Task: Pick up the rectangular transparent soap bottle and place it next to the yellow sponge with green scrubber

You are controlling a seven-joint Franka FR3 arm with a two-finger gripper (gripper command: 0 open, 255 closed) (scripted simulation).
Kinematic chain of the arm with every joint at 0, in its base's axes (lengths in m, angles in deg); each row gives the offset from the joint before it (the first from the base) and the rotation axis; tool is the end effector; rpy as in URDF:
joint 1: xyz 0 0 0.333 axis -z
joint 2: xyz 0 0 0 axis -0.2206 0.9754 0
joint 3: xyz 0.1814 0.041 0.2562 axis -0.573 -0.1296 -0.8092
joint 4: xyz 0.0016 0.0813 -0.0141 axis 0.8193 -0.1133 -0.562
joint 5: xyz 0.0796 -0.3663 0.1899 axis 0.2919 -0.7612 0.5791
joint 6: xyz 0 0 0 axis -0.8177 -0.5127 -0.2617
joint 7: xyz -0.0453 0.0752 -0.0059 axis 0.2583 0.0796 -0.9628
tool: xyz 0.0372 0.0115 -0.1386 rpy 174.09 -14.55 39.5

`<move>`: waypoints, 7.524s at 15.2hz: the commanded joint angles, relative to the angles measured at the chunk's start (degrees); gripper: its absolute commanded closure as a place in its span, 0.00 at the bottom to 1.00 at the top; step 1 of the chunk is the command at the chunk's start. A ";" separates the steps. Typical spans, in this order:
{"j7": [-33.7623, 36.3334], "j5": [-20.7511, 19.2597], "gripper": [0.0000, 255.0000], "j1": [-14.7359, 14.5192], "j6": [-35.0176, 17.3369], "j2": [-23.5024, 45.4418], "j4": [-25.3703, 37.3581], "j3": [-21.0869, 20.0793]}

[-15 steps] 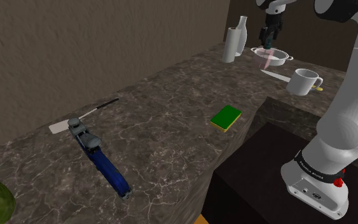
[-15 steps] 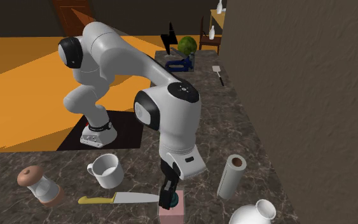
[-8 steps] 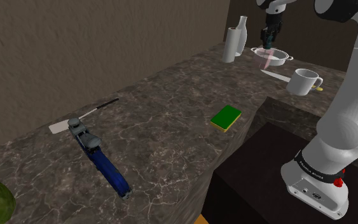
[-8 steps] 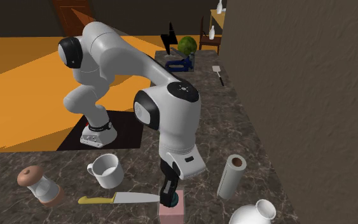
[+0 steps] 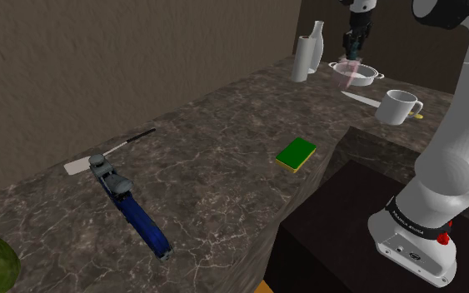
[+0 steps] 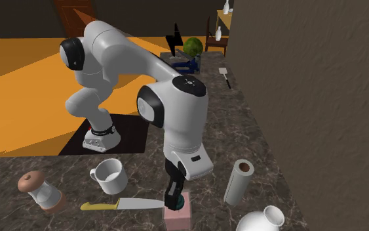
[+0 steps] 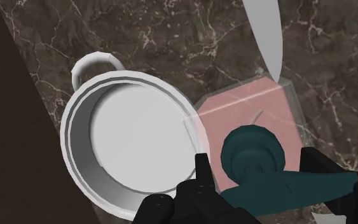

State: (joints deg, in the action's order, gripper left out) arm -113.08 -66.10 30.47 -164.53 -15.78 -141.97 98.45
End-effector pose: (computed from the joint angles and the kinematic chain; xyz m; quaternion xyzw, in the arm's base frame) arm 0.5282 -0.4556 0.4596 0.9897 -0.0877 -0.0309 0.1087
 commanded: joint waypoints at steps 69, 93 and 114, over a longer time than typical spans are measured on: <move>52.12 -6.77 1.00 -29.29 30.99 -30.77 -9.70 -27.45; 55.02 -6.58 1.00 -29.29 12.40 -34.33 -32.08 -26.94; 56.31 -6.84 0.00 -29.31 5.13 -34.01 -39.13 -26.83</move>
State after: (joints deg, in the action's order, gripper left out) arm -56.80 -72.95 1.18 -159.40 -49.80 -181.04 71.64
